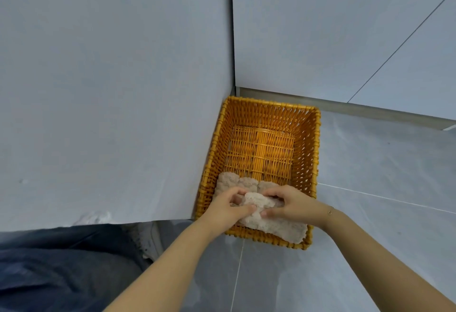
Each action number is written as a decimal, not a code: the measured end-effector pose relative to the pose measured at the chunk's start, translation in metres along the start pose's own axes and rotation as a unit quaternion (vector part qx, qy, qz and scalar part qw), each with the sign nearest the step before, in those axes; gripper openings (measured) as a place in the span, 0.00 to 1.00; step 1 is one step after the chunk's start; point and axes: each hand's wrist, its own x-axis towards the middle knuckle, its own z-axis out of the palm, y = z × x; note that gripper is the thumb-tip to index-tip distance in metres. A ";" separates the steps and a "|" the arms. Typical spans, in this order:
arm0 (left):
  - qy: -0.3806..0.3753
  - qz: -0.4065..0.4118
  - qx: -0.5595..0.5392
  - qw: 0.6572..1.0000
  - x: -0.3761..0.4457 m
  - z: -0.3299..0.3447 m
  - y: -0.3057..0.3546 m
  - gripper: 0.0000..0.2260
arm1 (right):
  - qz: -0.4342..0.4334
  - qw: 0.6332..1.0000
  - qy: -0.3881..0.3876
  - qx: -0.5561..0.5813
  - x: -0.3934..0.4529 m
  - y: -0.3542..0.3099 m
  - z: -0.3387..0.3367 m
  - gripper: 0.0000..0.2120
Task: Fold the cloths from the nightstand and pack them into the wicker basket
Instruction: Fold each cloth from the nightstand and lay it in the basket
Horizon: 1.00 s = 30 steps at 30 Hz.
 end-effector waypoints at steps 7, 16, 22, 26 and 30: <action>0.162 -0.019 -0.135 0.977 0.007 -0.006 0.001 0.14 | 0.037 0.878 0.453 0.150 -0.019 -0.007 0.039 0.15; 0.077 -0.044 -0.258 0.962 0.004 0.004 0.003 0.14 | 0.013 0.662 0.314 0.680 0.011 -0.026 0.069 0.20; 0.008 -0.070 -0.169 0.983 0.003 0.004 0.000 0.14 | 0.049 0.719 0.380 0.580 0.012 -0.014 0.032 0.18; 0.092 -0.037 0.013 0.995 0.009 -0.002 -0.010 0.13 | 0.129 0.816 0.444 0.348 0.000 0.006 0.008 0.20; 0.159 -0.018 0.058 0.985 0.015 -0.010 -0.019 0.11 | 0.180 0.865 0.453 0.119 0.000 0.020 0.002 0.22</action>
